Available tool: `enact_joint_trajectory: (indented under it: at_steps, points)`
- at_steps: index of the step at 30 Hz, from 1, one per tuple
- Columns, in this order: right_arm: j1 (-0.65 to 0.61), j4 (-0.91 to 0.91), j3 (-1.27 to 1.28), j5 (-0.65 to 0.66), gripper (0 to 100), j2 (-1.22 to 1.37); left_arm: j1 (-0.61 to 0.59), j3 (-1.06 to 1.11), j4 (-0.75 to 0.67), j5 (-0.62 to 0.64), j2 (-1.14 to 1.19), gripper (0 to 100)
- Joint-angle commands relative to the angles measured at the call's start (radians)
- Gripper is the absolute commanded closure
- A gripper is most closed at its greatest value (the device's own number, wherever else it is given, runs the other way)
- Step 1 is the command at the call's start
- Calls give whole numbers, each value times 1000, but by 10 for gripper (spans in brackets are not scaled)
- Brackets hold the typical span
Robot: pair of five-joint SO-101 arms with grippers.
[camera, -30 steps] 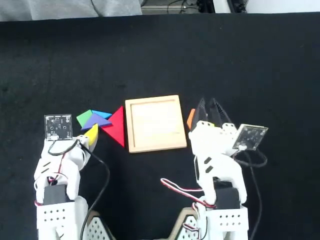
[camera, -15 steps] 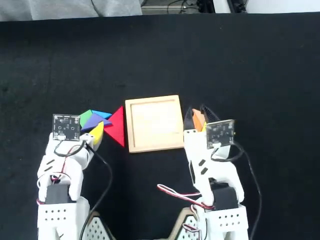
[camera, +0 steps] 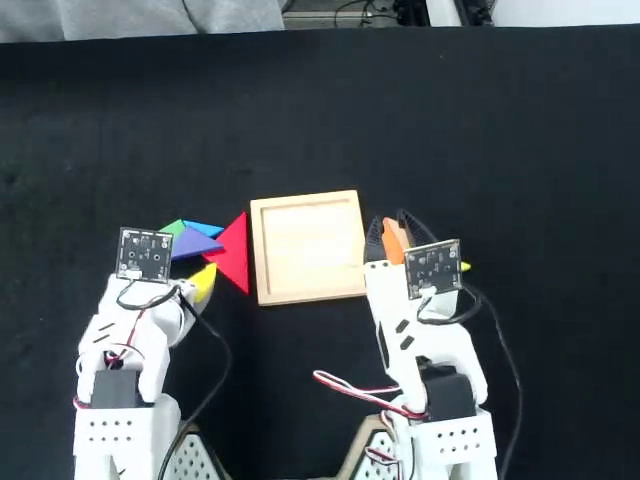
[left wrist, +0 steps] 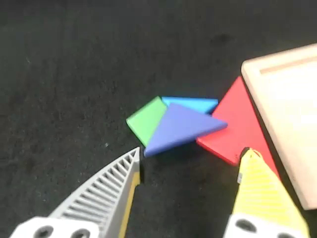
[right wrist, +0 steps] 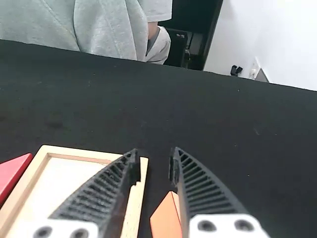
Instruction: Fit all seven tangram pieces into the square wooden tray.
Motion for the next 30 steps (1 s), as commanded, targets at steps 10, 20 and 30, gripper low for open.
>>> enact_joint_trajectory:
  at_steps: [10, 20, 30]
  points:
    - [-11, 160, -147, 0, 890, -79, 97, -380, 153, 163, 172, 690]
    - [86, 169, -202, -34, 890, -77, 114, -742, 153, 161, 888, 690]
    - [89, 166, -285, -34, 891, 24, 107, -719, -31, 161, 1155, 690]
